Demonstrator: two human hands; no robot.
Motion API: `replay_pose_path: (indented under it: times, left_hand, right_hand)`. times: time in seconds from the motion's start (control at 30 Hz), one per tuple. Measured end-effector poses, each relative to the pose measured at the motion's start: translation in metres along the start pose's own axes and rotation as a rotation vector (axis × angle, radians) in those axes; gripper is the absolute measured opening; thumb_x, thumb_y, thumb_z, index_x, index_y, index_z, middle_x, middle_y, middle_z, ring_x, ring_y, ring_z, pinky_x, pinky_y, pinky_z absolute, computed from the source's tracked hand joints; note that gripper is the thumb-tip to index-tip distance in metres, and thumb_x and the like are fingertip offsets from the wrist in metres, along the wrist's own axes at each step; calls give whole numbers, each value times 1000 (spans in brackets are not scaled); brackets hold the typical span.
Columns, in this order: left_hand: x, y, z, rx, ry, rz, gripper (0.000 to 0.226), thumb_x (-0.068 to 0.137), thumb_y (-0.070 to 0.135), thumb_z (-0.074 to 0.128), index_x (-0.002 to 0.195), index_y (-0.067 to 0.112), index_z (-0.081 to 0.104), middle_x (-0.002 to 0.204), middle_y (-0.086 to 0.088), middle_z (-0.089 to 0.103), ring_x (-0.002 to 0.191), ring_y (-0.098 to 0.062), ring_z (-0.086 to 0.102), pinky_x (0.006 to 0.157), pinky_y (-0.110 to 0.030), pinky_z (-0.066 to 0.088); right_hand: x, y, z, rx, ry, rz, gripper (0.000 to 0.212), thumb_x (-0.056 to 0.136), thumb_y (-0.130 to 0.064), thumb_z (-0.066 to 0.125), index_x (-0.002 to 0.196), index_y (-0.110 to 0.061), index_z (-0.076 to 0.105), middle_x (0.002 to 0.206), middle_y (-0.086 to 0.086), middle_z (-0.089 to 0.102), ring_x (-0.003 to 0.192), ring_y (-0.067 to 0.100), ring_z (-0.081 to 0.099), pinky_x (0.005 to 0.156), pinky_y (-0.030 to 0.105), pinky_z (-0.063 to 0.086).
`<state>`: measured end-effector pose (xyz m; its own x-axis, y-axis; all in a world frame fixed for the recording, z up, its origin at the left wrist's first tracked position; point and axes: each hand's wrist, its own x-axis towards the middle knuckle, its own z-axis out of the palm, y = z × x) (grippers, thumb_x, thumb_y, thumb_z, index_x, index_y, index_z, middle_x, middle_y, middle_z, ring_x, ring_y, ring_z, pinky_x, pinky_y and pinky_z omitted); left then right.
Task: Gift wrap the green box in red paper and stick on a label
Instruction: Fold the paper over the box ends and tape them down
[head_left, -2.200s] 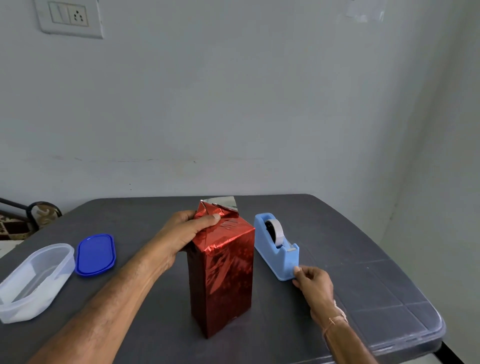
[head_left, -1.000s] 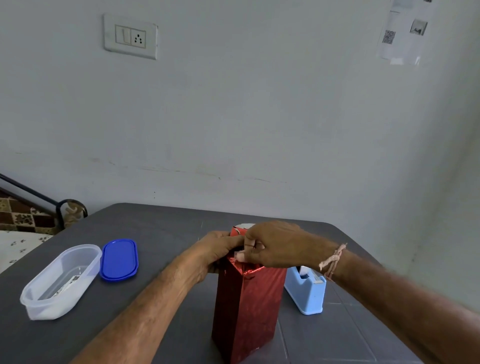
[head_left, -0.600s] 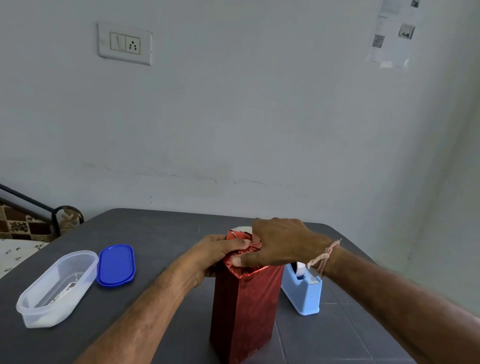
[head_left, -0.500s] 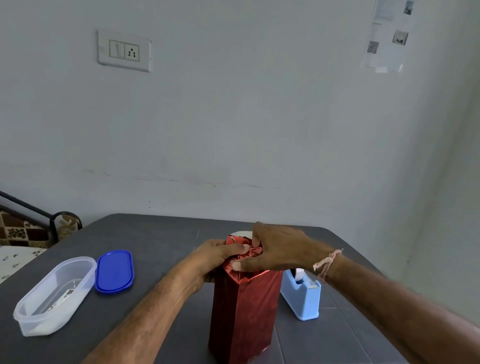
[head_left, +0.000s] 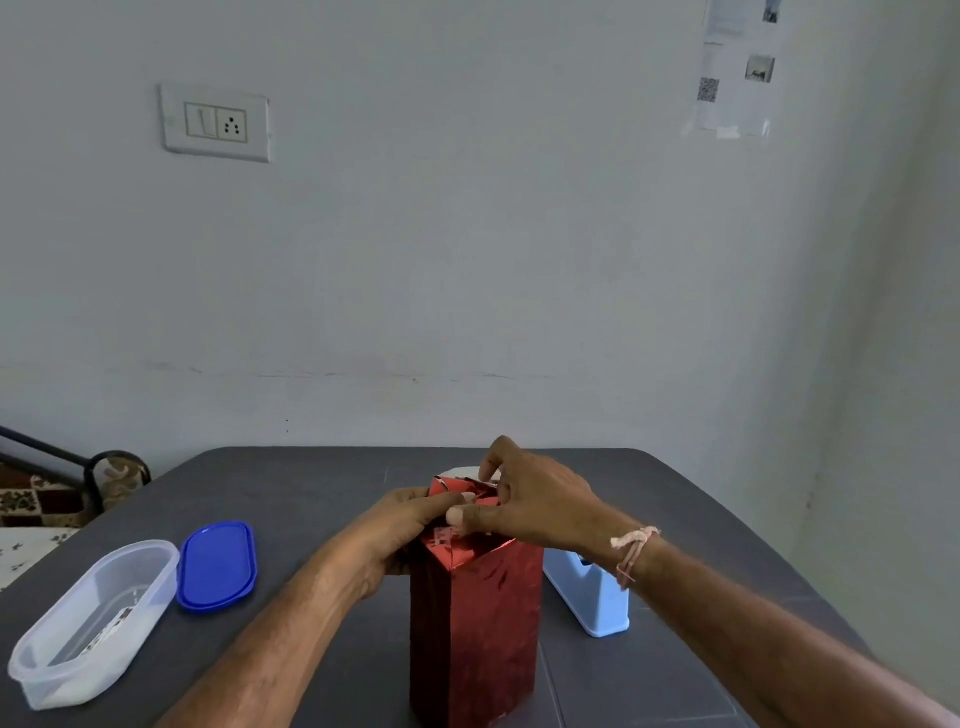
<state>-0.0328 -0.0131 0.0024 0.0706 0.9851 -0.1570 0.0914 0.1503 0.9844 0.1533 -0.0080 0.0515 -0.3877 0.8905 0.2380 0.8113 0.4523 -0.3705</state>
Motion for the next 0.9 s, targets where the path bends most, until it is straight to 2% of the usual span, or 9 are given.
replay_pose_path:
  times: [0.1,0.17,0.23,0.27,0.37,0.53,0.73,0.9]
  left_hand:
    - [-1,2,-4,49,-36,8,36,79,53,81,97,22,77,81,4,75,66,-7,66,65,-24,53]
    - [-1,5,-6,88,-74,11,46,71,56,87,101,22,80,93,0,79,78,-12,69,76,-30,56]
    - [-1,9,-7,116,-102,23,51,66,55,89,104,22,81,106,-6,80,89,-19,72,92,-38,56]
    - [-1,10,-7,128,-109,36,48,70,52,90,105,21,81,108,-9,79,93,-22,73,97,-40,55]
    - [-2,15,-6,153,-128,78,35,78,40,85,104,17,80,106,-9,80,98,-25,75,101,-39,54]
    - [-5,26,-7,256,-157,150,30,80,32,84,105,17,80,103,-7,80,93,-17,76,93,-27,57]
    - [-9,26,-3,234,-129,160,27,85,32,81,108,17,79,104,-5,80,99,-17,76,97,-30,55]
    - [-5,24,1,150,-60,198,28,86,33,80,109,16,79,106,-5,80,106,-22,74,100,-33,54]
  right_hand:
    - [-3,19,5,300,123,29,64,77,-68,75,124,-31,51,115,-14,58,106,5,57,85,27,50]
    - [-10,30,13,630,24,86,69,76,-61,80,130,-27,53,128,-8,62,115,7,62,97,29,53]
    - [-17,39,21,916,-79,143,70,78,-58,82,132,-24,56,128,0,69,112,12,70,94,30,57]
    - [-21,41,23,972,-84,157,63,82,-56,80,131,-23,57,124,2,72,108,15,73,91,31,58]
    - [-28,44,19,1011,-70,183,39,96,-47,65,126,-21,64,115,4,75,93,15,74,84,29,59]
    - [-17,47,8,1127,-116,266,43,107,-44,48,121,-10,70,102,5,76,87,18,72,79,33,58]
    - [-9,48,10,1372,-130,291,40,108,-38,45,119,-10,71,106,9,77,85,20,72,76,33,58]
    - [-8,51,15,1380,-109,218,19,100,-27,62,104,-12,72,98,8,73,84,19,70,77,31,57]
